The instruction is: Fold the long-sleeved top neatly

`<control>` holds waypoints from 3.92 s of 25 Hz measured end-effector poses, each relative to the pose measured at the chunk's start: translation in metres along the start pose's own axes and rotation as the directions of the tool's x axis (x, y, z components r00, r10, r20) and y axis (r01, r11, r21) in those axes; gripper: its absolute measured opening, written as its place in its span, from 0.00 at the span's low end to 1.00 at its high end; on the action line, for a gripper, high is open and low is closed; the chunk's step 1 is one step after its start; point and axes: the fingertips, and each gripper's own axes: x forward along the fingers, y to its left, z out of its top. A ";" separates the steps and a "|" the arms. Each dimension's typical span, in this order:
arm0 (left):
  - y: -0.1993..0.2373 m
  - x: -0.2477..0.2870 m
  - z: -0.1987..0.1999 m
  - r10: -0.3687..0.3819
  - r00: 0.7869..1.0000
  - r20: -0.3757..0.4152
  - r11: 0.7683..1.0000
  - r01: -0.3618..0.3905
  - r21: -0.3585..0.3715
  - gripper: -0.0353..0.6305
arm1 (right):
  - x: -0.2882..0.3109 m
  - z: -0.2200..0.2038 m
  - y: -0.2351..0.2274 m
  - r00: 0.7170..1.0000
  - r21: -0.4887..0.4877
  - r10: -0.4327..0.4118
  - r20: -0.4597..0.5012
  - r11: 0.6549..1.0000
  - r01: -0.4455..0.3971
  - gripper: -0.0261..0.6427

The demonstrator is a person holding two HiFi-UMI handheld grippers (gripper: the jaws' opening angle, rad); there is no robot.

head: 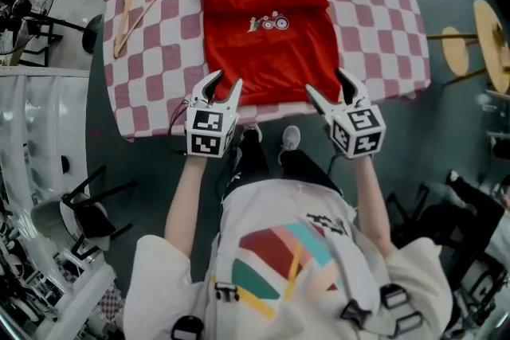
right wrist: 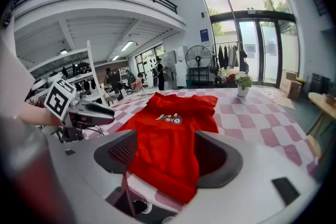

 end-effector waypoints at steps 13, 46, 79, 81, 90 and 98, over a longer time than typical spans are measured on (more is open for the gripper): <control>-0.017 -0.014 -0.154 0.132 0.927 -0.352 0.983 -0.167 -0.072 0.27 | -0.033 -0.118 -0.040 0.987 -0.107 -0.049 -0.151 0.994 0.033 0.54; 0.005 -0.007 -0.143 0.077 0.942 -0.326 0.988 -0.116 -0.100 0.09 | -0.006 -0.162 -0.052 0.920 -0.222 -0.230 -0.317 0.961 0.163 0.20; 0.087 -0.022 0.047 0.216 0.975 -0.055 0.973 -0.219 -0.070 0.08 | -0.017 0.054 -0.082 0.964 -0.216 -0.264 0.016 0.941 0.261 0.06; 0.101 -0.012 0.066 0.217 0.976 -0.030 0.974 -0.218 -0.063 0.08 | -0.006 0.072 -0.088 0.958 -0.230 -0.285 0.027 0.931 0.284 0.06; 0.166 0.041 0.163 0.212 0.975 0.060 0.977 -0.210 -0.042 0.07 | 0.045 0.156 -0.127 0.927 -0.252 -0.363 0.098 0.892 0.376 0.06; 0.223 0.137 0.184 0.272 0.961 -0.054 0.956 -0.276 -0.094 0.07 | 0.145 0.197 -0.185 0.949 -0.272 -0.313 0.023 0.912 0.307 0.06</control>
